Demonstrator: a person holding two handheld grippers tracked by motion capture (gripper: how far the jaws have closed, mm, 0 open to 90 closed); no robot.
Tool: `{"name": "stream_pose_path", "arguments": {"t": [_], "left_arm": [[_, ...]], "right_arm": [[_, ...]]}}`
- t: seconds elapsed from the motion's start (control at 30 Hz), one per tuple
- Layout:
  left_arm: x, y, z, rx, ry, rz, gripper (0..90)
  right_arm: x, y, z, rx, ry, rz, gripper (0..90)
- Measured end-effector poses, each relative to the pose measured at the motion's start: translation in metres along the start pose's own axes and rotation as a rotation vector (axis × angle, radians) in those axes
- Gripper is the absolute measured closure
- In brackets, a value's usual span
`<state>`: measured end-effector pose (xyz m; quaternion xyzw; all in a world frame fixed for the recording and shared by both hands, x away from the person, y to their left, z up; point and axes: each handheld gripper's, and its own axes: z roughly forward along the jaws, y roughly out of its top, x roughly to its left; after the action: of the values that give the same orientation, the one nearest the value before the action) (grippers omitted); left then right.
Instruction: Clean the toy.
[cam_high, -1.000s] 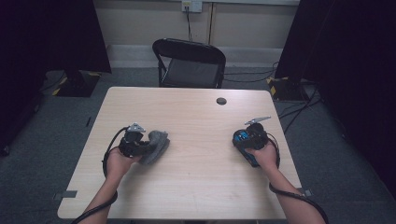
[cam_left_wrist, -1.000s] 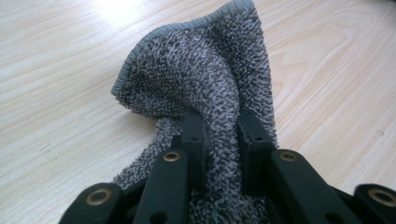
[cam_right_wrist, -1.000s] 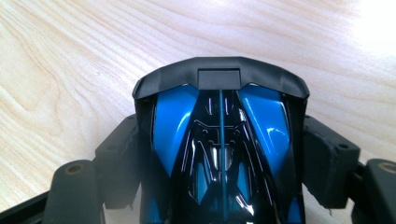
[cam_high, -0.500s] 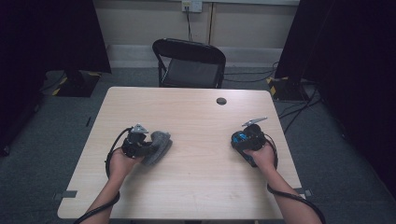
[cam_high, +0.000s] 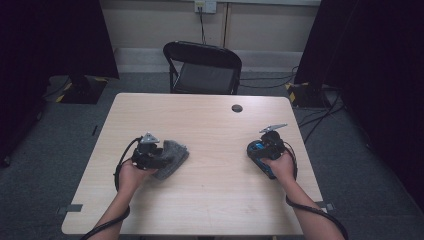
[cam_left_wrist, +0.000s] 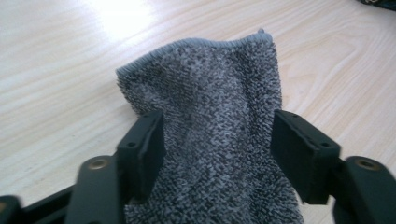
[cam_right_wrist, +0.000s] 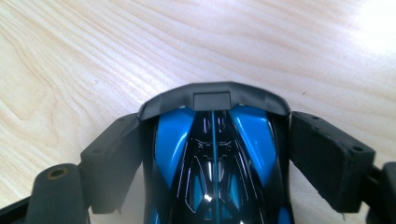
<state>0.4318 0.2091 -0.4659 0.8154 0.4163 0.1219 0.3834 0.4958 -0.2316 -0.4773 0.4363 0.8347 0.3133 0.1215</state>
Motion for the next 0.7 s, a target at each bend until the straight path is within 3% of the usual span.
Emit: {"name": "stream_pose_path", "arguments": {"t": [0.33, 0.7], "left_arm": [[0.003, 0.003, -0.007, -0.012, 0.008, -0.019, 24.1], [-0.001, 0.011, -0.017, -0.034, 0.007, -0.004, 22.8]], "right_arm": [[-0.003, 0.005, -0.014, -0.028, -0.005, 0.012, 14.0], [0.013, 0.012, -0.032, -0.072, 0.031, -0.040, 13.8]]}}
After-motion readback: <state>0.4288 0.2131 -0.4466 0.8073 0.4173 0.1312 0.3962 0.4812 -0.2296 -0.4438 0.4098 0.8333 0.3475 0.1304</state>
